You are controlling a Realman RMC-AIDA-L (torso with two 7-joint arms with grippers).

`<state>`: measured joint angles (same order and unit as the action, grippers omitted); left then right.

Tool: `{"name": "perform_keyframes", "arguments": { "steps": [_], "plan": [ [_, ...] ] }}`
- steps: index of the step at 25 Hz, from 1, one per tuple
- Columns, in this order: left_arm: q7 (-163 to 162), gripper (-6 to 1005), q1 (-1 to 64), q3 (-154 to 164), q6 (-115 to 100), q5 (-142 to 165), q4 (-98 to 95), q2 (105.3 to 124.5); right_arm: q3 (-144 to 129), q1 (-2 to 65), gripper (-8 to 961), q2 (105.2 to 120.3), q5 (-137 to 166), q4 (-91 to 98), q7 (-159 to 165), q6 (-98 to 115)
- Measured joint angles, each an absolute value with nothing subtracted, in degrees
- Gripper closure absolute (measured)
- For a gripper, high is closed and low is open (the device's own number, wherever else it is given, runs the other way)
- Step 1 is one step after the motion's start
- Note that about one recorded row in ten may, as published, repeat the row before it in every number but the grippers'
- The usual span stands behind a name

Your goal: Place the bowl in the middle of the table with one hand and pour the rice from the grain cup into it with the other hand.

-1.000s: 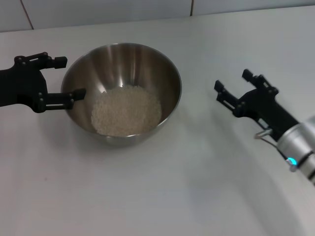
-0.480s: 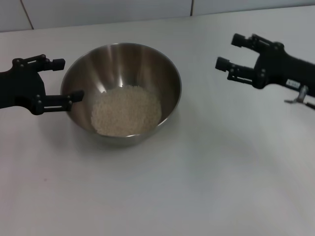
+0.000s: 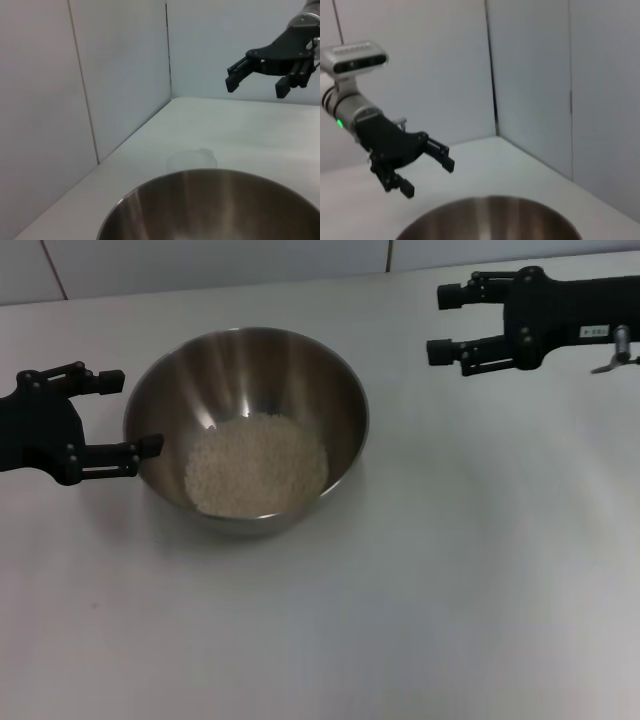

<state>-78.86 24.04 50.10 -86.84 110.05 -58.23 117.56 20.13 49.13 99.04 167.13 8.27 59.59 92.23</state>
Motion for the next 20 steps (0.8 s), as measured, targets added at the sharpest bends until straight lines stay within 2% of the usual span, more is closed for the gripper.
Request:
{"name": "perform_keyframes", "arguments": {
  "steps": [3, 5, 6, 7, 8, 10, 11, 16, 20],
  "plan": [
    [-78.84, 140, 24.03, 50.1, -86.85, 110.18, -58.26, 117.75, 17.02, 52.63, 135, 105.4, 166.3, 23.84, 61.01, 97.72],
    [-78.84, 140, 24.08, 50.09, -86.84, 110.21, -58.27, 117.81, 13.2, 53.68, 135, 110.2, 163.41, 33.42, 61.58, 99.9],
    [-78.84, 140, 24.14, 50.12, -86.84, 110.21, -58.27, 117.83, 6.66, 53.07, 135, 113.83, 158.35, 40.14, 63.62, 100.64],
    [-78.84, 140, 24.14, 50.12, -86.84, 110.21, -58.27, 117.83, 6.66, 53.07, 135, 113.83, 158.35, 40.14, 63.62, 100.64],
    [-78.84, 140, 24.17, 50.12, -86.84, 110.21, -58.27, 117.84, 2.15, 52.13, 135, 115.19, 155.02, 42.64, 65.16, 100.58],
    [-78.84, 140, 24.27, 50.15, -86.84, 110.22, -58.28, 117.85, -6.16, 49.74, 135, 116.42, 148.13, 45.25, 68.15, 100.31],
    [-78.84, 140, 24.34, 50.22, -86.84, 110.22, -58.28, 117.85, -14.18, 46.92, 135, 116.42, 140.79, 45.96, 71.0, 99.74],
    [-78.84, 140, 24.51, 50.48, -86.83, 110.23, -58.28, 117.86, -25.82, 42.6, 135, 116.09, 132.41, 47.6, 75.52, 97.34],
    [-78.83, 140, 24.59, 50.52, -86.84, 110.23, -58.28, 117.86, -27.45, 42.06, 135, 116.42, 132.11, 48.27, 76.35, 96.79]
  ]
}}
